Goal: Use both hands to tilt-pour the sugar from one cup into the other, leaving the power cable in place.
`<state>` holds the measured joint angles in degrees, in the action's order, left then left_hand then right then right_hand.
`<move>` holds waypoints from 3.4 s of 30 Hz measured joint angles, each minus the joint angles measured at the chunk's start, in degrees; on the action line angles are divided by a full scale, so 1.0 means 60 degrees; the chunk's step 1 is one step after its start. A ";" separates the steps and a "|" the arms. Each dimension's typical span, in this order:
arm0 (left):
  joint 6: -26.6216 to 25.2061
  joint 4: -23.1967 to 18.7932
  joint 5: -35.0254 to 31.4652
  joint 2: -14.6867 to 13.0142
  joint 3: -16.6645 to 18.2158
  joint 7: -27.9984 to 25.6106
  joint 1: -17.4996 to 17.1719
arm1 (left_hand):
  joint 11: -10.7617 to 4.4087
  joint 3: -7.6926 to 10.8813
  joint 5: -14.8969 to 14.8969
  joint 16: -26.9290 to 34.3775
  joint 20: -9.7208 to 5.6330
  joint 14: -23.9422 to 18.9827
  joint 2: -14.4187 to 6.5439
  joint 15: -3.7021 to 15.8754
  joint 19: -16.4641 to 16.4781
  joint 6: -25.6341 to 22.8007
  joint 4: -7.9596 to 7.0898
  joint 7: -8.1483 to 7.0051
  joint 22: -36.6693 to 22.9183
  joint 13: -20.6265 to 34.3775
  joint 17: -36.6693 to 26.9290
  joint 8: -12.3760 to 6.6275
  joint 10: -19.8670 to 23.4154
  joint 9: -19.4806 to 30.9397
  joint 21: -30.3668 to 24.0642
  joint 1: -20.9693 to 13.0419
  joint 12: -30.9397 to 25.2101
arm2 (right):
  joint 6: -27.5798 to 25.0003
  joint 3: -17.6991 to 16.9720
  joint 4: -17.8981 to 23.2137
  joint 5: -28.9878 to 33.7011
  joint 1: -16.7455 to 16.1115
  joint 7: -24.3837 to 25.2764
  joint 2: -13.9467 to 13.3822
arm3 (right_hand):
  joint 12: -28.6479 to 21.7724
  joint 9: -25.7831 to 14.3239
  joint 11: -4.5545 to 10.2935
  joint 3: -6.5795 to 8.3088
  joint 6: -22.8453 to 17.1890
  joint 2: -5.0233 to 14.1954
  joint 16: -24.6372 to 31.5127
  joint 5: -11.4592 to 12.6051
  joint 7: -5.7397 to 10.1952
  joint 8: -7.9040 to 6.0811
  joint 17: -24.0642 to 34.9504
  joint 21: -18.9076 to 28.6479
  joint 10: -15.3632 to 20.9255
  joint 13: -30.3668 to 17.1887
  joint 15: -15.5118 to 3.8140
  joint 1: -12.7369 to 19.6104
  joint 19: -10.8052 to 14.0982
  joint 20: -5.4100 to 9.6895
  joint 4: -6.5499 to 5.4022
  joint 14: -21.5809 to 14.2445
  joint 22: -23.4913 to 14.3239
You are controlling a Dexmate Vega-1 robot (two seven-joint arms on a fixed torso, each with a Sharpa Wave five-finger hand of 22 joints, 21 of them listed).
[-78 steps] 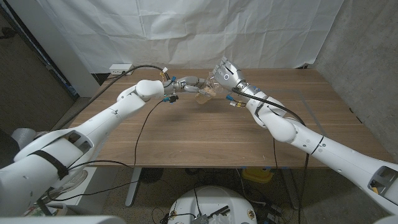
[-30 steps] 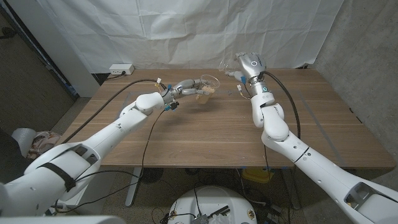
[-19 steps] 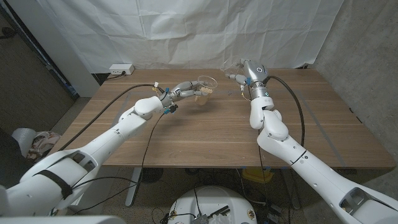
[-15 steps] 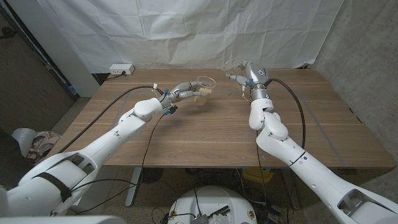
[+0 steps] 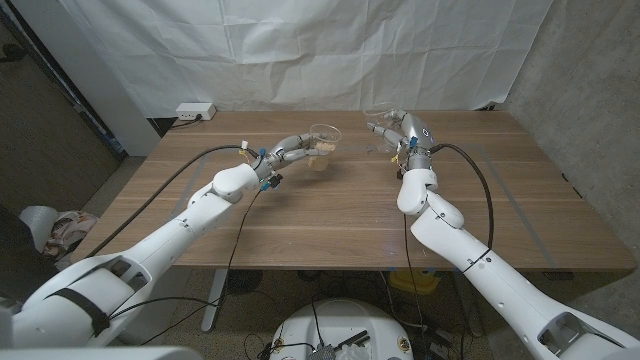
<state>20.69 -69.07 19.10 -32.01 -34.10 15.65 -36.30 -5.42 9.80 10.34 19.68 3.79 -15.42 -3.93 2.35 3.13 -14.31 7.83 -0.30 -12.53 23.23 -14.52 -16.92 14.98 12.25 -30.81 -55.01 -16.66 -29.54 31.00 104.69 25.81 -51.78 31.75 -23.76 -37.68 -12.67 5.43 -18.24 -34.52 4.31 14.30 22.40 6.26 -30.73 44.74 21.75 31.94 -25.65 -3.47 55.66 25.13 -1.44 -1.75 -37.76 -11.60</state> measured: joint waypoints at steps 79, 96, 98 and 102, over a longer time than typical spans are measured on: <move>-0.2370 -0.3260 0.0460 -0.1156 0.0860 -0.2781 -0.2728 | 0.0004 0.0039 0.0000 -0.0212 0.0259 0.0203 -0.0305 -0.0035 -0.0286 0.0272 -0.0020 0.0002 0.0000 -0.0287 -0.0043 0.0456 -0.0266 -0.0135 0.0000 0.0298 0.0164 | 0.2840 0.0831 -0.1965 -0.3631 -0.0470 0.1780 0.0285 | 0.0383 -0.0093 -0.0153 0.0026 0.0201 0.0060 -0.0135 0.0075 -0.0122 0.0323 0.0016 0.0000 -0.0426 0.0117 0.0016 0.0099 0.0014 -0.0010 0.0030 0.0323 -0.0043; -0.2384 -0.3492 0.0476 -0.1286 0.0918 -0.2875 -0.2919 | 0.0005 0.0084 0.0000 -0.0226 0.0258 0.0203 -0.0333 -0.0035 -0.0286 0.0272 0.0025 0.0000 0.0000 -0.0374 -0.0042 0.0497 -0.0267 -0.0134 -0.0074 0.0270 0.0201 | 0.3036 0.1249 -0.2521 -0.2600 -0.0474 0.2737 0.0510 | 0.0420 -0.0089 -0.0065 -0.0016 0.0228 0.0060 -0.0209 0.0120 -0.0049 0.0352 -0.0116 0.0000 -0.0440 0.0169 0.0016 0.0100 -0.0018 0.0021 -0.0011 0.0322 -0.0043; -0.2387 -0.3537 0.0476 -0.1313 0.0932 -0.2895 -0.2953 | 0.0006 0.0083 0.0000 -0.0285 0.0258 0.0203 -0.0333 -0.0035 -0.0286 0.0272 0.0025 0.0000 0.0000 -0.0375 -0.0042 0.0563 -0.0267 -0.0134 -0.0074 0.0270 0.0201 | 0.2840 0.1322 -0.2491 -0.2464 -0.0477 0.2742 0.0498 | 0.0453 -0.0088 -0.0048 -0.0034 0.0231 0.0060 -0.0253 0.0120 -0.0047 0.0353 -0.0141 0.0000 -0.0457 0.0169 0.0016 0.0101 -0.0018 0.0021 -0.0029 0.0322 -0.0042; -0.2387 -0.3596 0.0476 -0.1349 0.0949 -0.2895 -0.2998 | -0.0002 0.0083 0.0000 -0.0285 0.0257 0.0204 -0.0333 -0.0034 -0.0286 0.0324 0.0025 0.0016 0.0000 -0.0374 -0.0042 0.0565 -0.0275 -0.0133 -0.0074 0.0270 0.0239 | 0.2572 0.1322 -0.2491 -0.2290 -0.0477 0.2740 0.0498 | 0.0575 -0.0087 -0.0122 -0.0056 0.0440 0.0060 -0.0336 0.0120 -0.0022 0.0463 -0.0197 0.0000 -0.0636 0.0227 0.0044 0.0101 -0.0018 0.0021 -0.0051 0.0434 -0.0042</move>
<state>6.37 -90.64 21.96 -40.10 -28.41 -1.72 -54.29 -5.43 10.30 10.35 17.97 5.34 -14.20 -5.93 2.15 1.41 -12.36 7.98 -0.21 -12.54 20.98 -14.77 -13.53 13.33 11.45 -31.25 -53.39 -15.23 -14.11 38.93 89.74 12.07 -54.64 48.19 -20.77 -34.23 -13.19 4.70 -18.58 -31.88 4.66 12.28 23.12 6.13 -27.95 43.55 21.75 28.12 -24.29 -3.21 56.26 25.03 -1.32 -2.06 -35.16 -11.86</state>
